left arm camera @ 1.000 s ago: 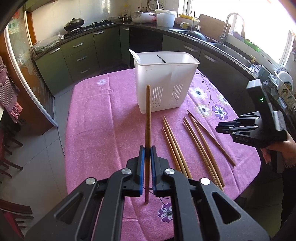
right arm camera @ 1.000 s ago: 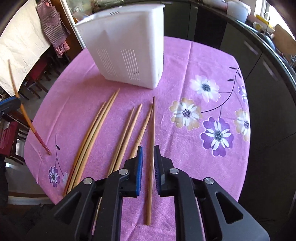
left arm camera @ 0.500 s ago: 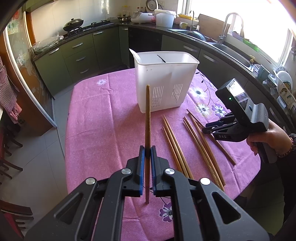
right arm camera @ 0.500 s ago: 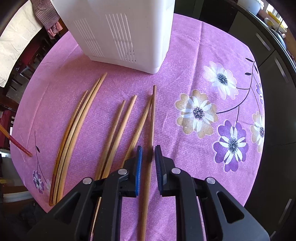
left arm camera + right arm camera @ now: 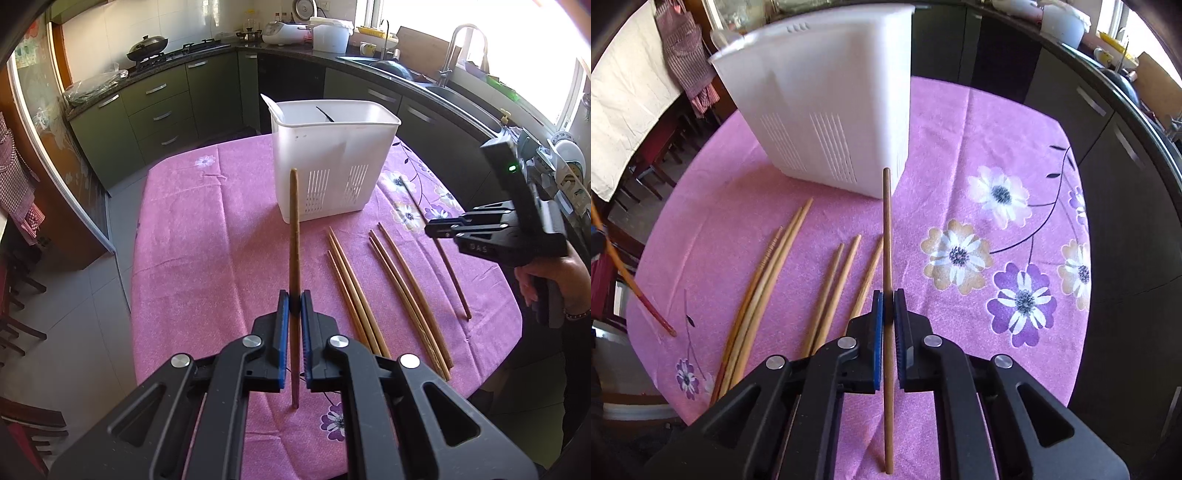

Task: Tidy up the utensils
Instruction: 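Carry both upright chopsticks over the white holder with both tools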

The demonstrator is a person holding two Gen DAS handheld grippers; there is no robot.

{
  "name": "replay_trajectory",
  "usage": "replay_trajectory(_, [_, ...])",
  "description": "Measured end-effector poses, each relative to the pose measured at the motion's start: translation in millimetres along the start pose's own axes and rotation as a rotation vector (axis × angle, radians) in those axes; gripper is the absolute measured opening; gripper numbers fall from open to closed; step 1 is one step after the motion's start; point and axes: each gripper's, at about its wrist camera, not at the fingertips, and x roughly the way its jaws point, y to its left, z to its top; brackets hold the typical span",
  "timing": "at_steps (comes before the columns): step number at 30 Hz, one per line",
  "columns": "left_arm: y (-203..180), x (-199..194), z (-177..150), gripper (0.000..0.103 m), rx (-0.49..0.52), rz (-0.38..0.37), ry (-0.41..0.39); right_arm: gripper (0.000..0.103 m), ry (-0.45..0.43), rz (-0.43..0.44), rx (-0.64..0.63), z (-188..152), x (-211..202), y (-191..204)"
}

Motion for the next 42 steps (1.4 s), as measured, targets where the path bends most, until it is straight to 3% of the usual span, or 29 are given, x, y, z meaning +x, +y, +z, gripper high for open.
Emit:
replay_trajectory(5, [-2,-1,-1,0.006,0.003,0.004,-0.002,0.007,-0.145,0.029,0.024,-12,-58,-3])
replay_trajectory(11, [-1,-4,-2,0.006,0.003,0.01,-0.006,0.007,-0.212,0.027,0.023,-35,-91,-5])
replay_trajectory(21, [-2,-10,-4,0.006,0.005,0.021,-0.012,0.007,-0.236,0.033,0.057,-54,-104,-16])
replay_trajectory(42, [-10,-24,10,0.006,0.03,0.019,-0.043,0.007,-0.268,0.061,0.03,-43,-119,-9])
